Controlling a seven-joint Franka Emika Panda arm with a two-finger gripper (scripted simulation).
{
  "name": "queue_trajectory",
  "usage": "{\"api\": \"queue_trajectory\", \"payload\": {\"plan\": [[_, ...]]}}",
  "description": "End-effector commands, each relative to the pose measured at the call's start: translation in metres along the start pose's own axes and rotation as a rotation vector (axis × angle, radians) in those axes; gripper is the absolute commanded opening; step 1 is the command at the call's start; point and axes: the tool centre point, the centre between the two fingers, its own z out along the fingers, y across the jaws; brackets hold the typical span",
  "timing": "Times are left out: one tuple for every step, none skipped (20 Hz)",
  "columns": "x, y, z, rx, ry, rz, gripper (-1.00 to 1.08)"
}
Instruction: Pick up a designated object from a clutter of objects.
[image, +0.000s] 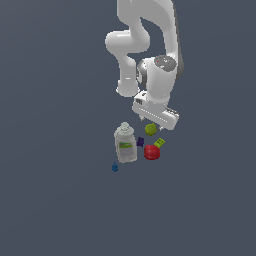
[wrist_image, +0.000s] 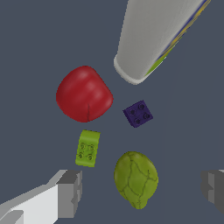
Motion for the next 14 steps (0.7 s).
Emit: {"api": "queue_trajectory", "payload": {"plan": [[-0.012, 0.002, 0.011, 0.000, -0.001, 0.044, 1.00], [-0.017, 0.003, 0.015, 0.000, -0.002, 0.061, 1.00], [-0.021, 0.003, 0.018, -0.001, -0.002, 0.076, 1.00], [-0.026, 0.004, 0.022, -0.001, -0.003, 0.092, 1.00], [-0.030, 0.005, 0.025, -0.001, -0.004, 0.106, 1.00], [-0.034, 0.006, 0.028, -0.001, -0.004, 0.119, 1.00], [-0.037, 0.007, 0.031, -0.001, -0.005, 0.132, 1.00], [-0.041, 0.008, 0.033, -0.001, -0.006, 0.143, 1.00], [-0.044, 0.008, 0.036, -0.001, -0.006, 0.154, 1.00], [-0.047, 0.009, 0.038, -0.001, -0.007, 0.164, 1.00], [-0.050, 0.010, 0.040, -0.001, -0.008, 0.173, 1.00], [-0.052, 0.011, 0.042, -0.001, -0.008, 0.181, 1.00], [-0.054, 0.011, 0.043, -0.001, -0.009, 0.188, 1.00], [-0.056, 0.012, 0.044, -0.001, -0.009, 0.195, 1.00]]}}
